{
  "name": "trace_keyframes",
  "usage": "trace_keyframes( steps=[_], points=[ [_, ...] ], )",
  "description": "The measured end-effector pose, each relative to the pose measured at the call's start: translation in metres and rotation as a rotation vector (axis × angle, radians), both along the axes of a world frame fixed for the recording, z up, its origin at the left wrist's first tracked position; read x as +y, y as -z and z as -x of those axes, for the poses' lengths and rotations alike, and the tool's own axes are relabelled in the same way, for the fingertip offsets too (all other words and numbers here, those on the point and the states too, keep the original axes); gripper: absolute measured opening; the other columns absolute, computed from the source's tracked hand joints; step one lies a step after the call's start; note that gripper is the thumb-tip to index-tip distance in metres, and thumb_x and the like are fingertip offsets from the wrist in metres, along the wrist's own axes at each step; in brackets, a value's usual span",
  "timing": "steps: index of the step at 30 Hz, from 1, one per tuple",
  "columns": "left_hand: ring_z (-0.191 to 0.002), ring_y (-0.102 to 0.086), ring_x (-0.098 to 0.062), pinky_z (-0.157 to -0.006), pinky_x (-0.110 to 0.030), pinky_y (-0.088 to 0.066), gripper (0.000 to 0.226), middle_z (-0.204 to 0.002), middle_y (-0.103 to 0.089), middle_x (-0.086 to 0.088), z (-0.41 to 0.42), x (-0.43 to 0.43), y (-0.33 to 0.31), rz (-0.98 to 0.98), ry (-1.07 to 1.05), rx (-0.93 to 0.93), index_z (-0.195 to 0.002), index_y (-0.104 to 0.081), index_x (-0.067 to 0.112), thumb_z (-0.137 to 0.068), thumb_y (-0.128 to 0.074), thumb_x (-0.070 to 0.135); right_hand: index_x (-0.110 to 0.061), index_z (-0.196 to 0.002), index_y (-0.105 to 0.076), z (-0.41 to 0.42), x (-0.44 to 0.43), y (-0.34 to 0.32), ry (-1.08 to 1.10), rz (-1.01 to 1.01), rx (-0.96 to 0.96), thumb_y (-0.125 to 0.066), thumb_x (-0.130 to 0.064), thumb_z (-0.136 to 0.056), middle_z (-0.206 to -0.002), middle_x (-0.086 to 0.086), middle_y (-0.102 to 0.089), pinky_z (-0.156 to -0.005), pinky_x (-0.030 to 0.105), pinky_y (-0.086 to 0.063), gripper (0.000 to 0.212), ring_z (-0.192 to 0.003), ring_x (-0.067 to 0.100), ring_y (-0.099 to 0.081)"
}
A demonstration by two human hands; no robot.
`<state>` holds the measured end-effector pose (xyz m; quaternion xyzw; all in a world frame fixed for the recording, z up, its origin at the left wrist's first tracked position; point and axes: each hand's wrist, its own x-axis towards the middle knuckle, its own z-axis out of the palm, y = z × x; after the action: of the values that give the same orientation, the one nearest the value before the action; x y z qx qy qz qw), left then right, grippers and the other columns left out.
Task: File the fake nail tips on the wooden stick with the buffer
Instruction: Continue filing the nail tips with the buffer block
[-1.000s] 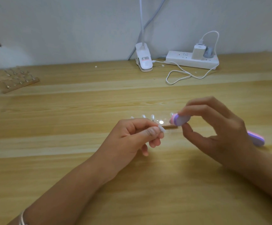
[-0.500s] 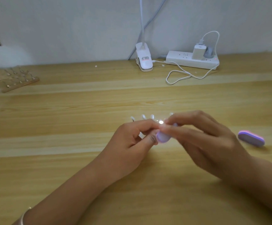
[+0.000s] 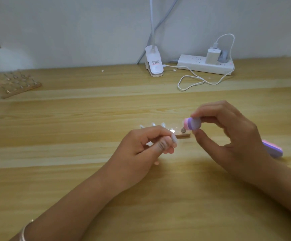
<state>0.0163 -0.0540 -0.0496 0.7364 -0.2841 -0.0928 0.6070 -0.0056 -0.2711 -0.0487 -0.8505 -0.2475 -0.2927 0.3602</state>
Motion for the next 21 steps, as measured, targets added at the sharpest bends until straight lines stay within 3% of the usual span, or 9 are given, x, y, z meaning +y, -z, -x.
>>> trace_keyframes(
  steps=[3,6,8,10,13,18,21],
  points=[
    [-0.077,-0.063,-0.013,-0.056,-0.032,-0.051,0.018,-0.084,-0.070,0.002,0.000,0.000,0.000,0.031,0.049,0.035,-0.093,-0.069,0.015,-0.096,-0.051,0.018,-0.014,-0.100,-0.048,0.012,0.012,-0.002,-0.148,-0.180,0.148,-0.054,0.004,-0.084,-0.095,0.006,-0.062,-0.084,0.034,-0.053,0.025,-0.094,0.023,-0.065],
    [-0.064,-0.059,-0.012,-0.049,-0.028,-0.046,0.018,-0.076,-0.067,0.002,0.001,-0.001,0.000,0.043,0.046,0.053,-0.092,-0.070,0.017,-0.095,-0.053,0.020,-0.019,-0.102,-0.043,0.019,0.015,-0.005,-0.159,-0.081,0.207,-0.044,-0.017,-0.079,-0.083,-0.004,-0.048,-0.064,0.027,-0.042,0.022,-0.072,0.017,-0.050],
    [-0.061,-0.056,-0.010,-0.047,-0.026,-0.045,0.018,-0.073,-0.064,0.003,0.000,0.000,0.000,0.032,0.031,0.035,-0.092,-0.072,0.017,-0.095,-0.054,0.021,-0.021,-0.110,-0.043,0.019,0.017,-0.004,-0.147,0.023,0.223,-0.047,-0.024,-0.083,-0.082,-0.005,-0.042,-0.060,0.022,-0.038,0.028,-0.070,0.015,-0.044],
    [-0.062,-0.057,-0.009,-0.048,-0.026,-0.046,0.018,-0.073,-0.064,0.003,-0.001,0.001,0.001,0.032,0.028,0.026,-0.092,-0.072,0.016,-0.094,-0.054,0.021,-0.026,-0.118,-0.048,0.016,0.018,-0.002,-0.153,0.068,0.228,-0.053,-0.032,-0.090,-0.084,-0.008,-0.046,-0.064,0.014,-0.039,0.029,-0.075,0.009,-0.049],
    [-0.064,-0.059,-0.010,-0.049,-0.026,-0.047,0.018,-0.075,-0.066,0.001,-0.002,0.001,0.000,0.055,0.041,0.045,-0.091,-0.071,0.014,-0.095,-0.054,0.018,-0.031,-0.113,-0.057,0.011,0.016,0.000,-0.157,0.033,0.207,-0.057,-0.035,-0.094,-0.091,-0.022,-0.054,-0.072,0.010,-0.041,0.019,-0.086,0.002,-0.056],
    [-0.064,-0.059,-0.013,-0.046,-0.023,-0.044,0.022,-0.080,-0.068,-0.002,-0.003,0.002,-0.001,0.077,0.040,0.113,-0.097,-0.070,0.011,-0.098,-0.050,0.019,-0.029,-0.109,-0.065,0.005,0.014,-0.002,-0.129,-0.015,0.193,-0.068,-0.034,-0.090,-0.087,-0.033,-0.054,-0.073,0.006,-0.039,0.020,-0.078,-0.002,-0.056],
    [-0.060,-0.058,-0.014,-0.042,-0.023,-0.042,0.024,-0.084,-0.071,-0.005,-0.003,0.001,-0.002,0.074,0.012,0.159,-0.104,-0.069,0.016,-0.099,-0.049,0.029,-0.031,-0.104,-0.068,0.002,0.013,-0.003,-0.090,-0.072,0.201,-0.073,-0.029,-0.087,-0.077,-0.029,-0.055,-0.068,0.004,-0.038,0.018,-0.069,-0.002,-0.054]
  ],
)
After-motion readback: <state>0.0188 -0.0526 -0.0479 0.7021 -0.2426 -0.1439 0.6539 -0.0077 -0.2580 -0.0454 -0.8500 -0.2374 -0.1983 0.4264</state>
